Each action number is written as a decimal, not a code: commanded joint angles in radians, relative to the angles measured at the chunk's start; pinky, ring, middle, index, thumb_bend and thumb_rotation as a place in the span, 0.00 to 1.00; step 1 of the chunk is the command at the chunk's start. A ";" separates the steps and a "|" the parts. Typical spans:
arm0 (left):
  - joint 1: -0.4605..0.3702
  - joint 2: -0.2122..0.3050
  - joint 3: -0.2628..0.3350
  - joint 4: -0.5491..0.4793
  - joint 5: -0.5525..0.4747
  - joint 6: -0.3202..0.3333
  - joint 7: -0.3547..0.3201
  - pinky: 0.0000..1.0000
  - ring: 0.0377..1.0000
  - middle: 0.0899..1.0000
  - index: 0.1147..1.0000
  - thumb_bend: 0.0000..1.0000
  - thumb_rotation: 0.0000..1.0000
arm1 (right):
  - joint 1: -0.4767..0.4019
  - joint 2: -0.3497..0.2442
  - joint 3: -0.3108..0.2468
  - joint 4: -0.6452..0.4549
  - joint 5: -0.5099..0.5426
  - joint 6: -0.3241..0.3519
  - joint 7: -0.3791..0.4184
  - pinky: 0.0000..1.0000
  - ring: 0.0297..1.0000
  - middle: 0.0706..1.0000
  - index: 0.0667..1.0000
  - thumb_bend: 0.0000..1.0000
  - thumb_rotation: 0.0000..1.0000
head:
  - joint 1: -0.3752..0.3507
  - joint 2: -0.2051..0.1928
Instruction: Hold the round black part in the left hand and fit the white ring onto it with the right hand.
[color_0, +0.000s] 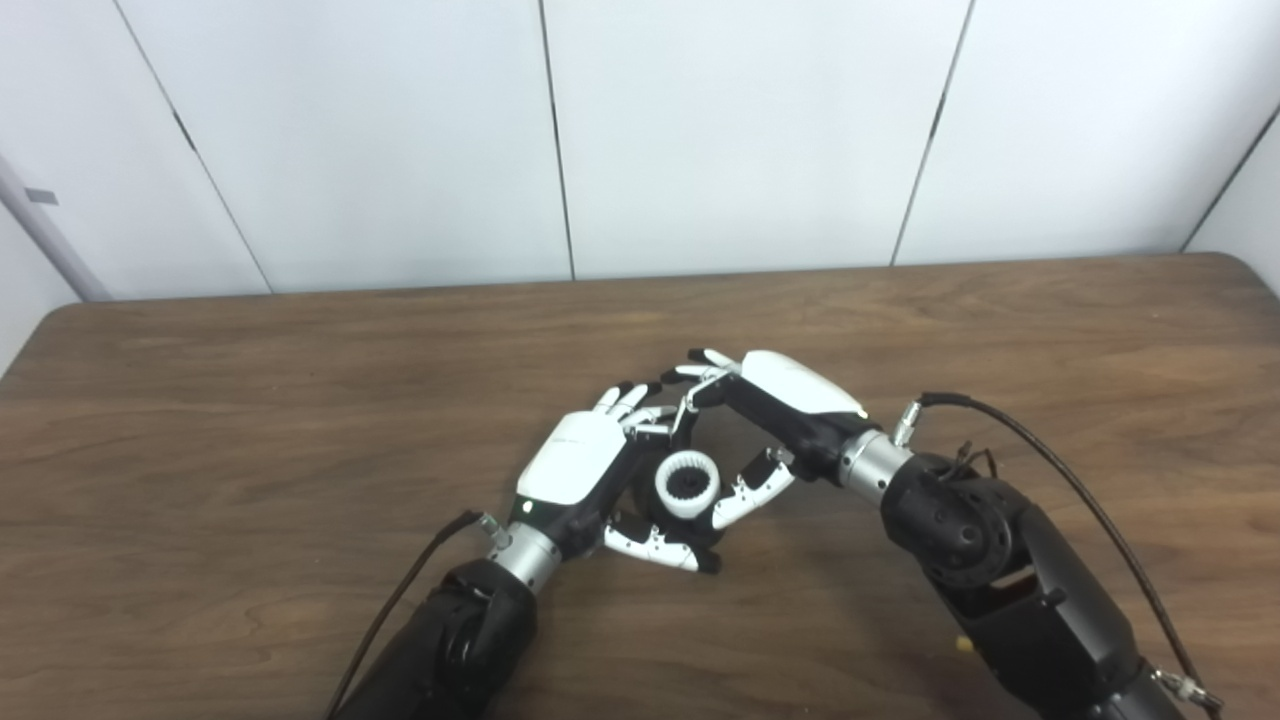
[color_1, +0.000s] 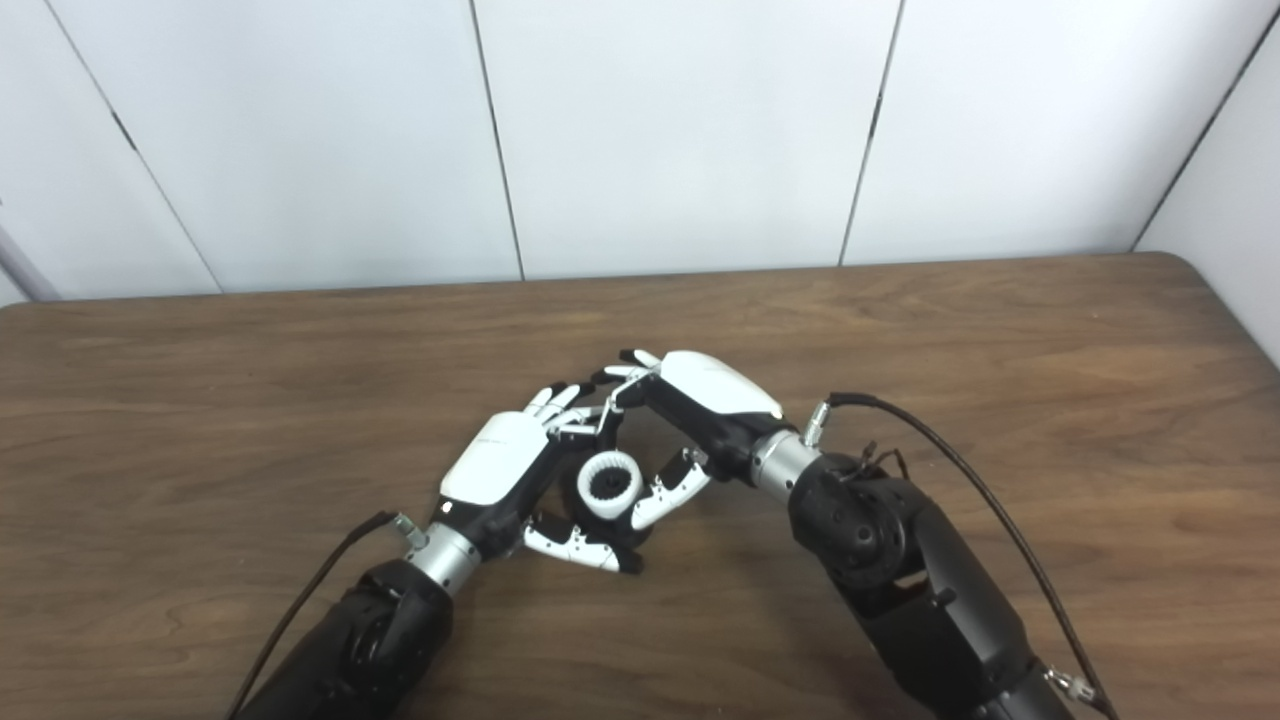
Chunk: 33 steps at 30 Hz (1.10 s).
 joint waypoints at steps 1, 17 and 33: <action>0.048 0.004 -0.018 0.051 -0.001 -0.014 0.002 1.00 0.97 0.82 0.41 0.52 0.05 | -0.016 -0.007 -0.007 -0.019 -0.002 -0.015 -0.009 0.96 0.99 0.89 0.44 0.52 0.12 | -0.001 0.001; 0.047 0.008 -0.013 0.060 -0.008 -0.019 0.000 1.00 0.96 0.82 0.41 0.52 0.05 | -0.001 -0.016 -0.019 -0.025 -0.003 0.007 -0.005 0.98 1.00 0.90 0.44 0.52 0.12 | -0.010 -0.009; 0.052 0.014 -0.011 0.052 -0.007 -0.021 0.000 1.00 0.96 0.82 0.41 0.52 0.05 | 0.009 -0.027 0.003 -0.054 -0.049 0.065 0.031 0.97 1.00 1.00 0.88 1.00 0.36 | -0.009 -0.007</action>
